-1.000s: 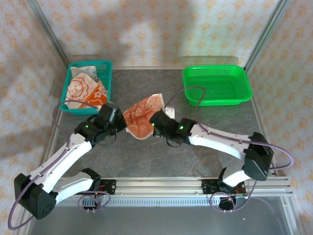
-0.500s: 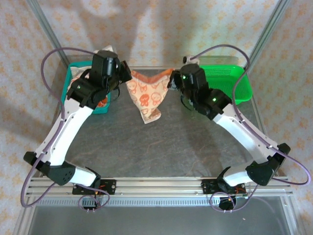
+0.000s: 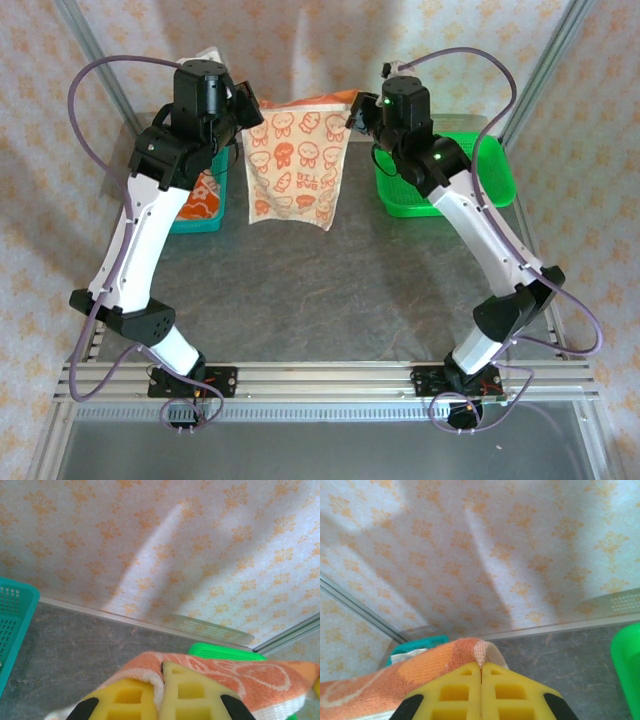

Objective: Fold and stack the towels

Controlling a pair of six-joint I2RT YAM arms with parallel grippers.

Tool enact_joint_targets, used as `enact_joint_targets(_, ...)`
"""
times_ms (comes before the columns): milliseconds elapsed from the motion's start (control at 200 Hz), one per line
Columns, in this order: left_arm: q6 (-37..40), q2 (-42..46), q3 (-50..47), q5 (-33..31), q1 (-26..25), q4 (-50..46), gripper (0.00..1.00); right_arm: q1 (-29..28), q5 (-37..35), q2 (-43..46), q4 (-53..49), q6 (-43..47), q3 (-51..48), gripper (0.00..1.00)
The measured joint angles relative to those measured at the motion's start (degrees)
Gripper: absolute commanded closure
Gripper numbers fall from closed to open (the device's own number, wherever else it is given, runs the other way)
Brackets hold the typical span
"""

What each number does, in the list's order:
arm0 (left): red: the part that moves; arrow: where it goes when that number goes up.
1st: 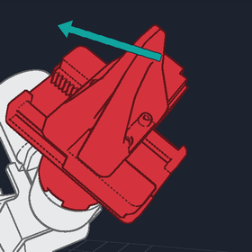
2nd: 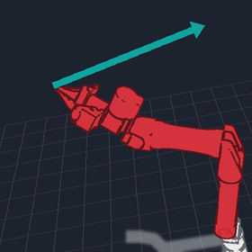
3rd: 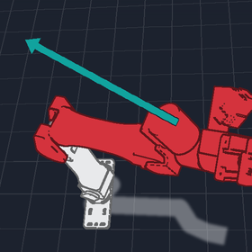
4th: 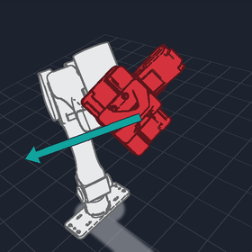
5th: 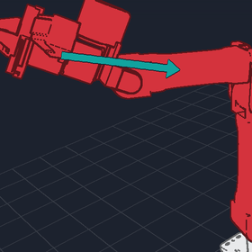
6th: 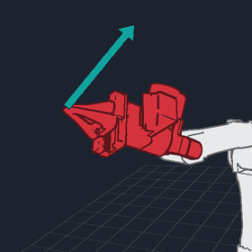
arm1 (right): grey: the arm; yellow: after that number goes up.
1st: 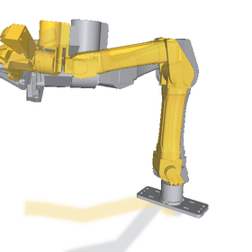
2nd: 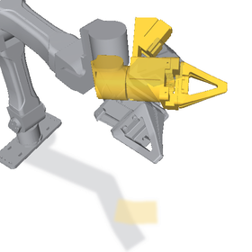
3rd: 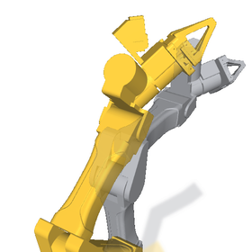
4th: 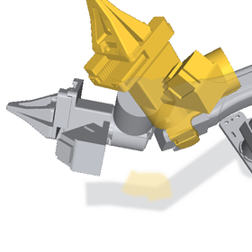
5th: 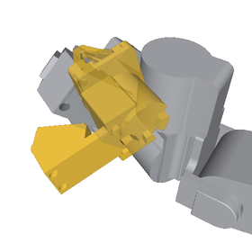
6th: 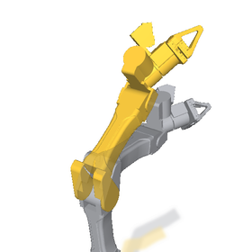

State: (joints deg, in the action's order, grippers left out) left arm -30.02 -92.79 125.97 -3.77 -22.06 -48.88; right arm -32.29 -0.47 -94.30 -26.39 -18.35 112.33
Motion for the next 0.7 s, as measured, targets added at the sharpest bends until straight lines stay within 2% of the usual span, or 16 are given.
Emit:
enact_joint_targets(160, -1.64, 2.19, -2.27, 0.98, 0.0, -0.63, 1.0, -0.2, 2.69, 0.96, -0.24, -0.48, 1.16, 1.0)
enact_joint_targets(275, -3.63, 8.17, -8.09, 2.08, -0.07, -0.66, 1.0, -1.27, 3.78, 4.94, -0.17, -0.63, -2.54, 1.0)
enact_joint_targets(405, -6.21, 15.98, -13.22, 2.89, -0.72, -0.44, 1.0, -5.27, 4.37, 11.87, -0.44, -0.48, -8.31, 1.0)
enact_joint_targets(545, -9.51, 22.84, -16.83, 3.48, -3.08, -0.13, 1.0, -10.43, 3.13, 19.63, -1.05, -0.44, -13.38, 1.0)
enact_joint_targets(701, -12.83, 25.94, -19.52, 3.28, -7.67, -0.5, 1.0, -13.73, 1.07, 25.24, -2.38, -1.07, -16.5, 1.0)
